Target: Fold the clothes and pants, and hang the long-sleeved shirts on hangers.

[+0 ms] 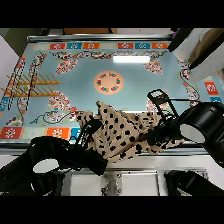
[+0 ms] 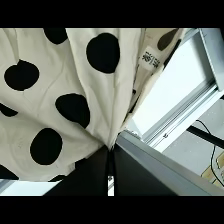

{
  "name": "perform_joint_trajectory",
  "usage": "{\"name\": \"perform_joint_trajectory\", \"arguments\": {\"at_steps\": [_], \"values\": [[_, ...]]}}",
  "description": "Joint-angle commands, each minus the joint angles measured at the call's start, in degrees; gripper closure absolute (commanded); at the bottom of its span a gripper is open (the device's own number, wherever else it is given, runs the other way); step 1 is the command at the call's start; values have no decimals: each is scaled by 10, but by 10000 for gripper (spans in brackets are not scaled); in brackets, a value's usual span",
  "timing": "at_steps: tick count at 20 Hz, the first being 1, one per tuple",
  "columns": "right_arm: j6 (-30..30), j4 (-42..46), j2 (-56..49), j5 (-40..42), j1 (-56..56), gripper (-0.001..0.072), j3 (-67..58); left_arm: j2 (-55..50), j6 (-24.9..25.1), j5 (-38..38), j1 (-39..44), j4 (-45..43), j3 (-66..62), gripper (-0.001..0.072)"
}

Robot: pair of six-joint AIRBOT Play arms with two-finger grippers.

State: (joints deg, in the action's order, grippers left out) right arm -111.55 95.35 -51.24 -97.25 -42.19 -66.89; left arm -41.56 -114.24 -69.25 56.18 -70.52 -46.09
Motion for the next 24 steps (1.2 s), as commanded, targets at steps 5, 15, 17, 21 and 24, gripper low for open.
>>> {"name": "perform_joint_trajectory", "arguments": {"at_steps": [5, 15, 17, 21, 24], "values": [[-12, -7, 11, 14, -1, 699, 26, 22, 1, 52, -38, -2, -13, 24], [-12, -6, 10, 14, -1, 698, 26, -37, 258, -47, -521, -14, -147, 25], [-12, -6, 10, 14, -1, 698, 26, -88, 281, -42, -610, -54, -179, 25], [-12, -6, 10, 14, -1, 698, 26, -195, 288, 13, -713, -157, -222, 25], [-12, -6, 10, 14, -1, 698, 26, -274, 288, 91, -737, -227, -228, 25]]}}
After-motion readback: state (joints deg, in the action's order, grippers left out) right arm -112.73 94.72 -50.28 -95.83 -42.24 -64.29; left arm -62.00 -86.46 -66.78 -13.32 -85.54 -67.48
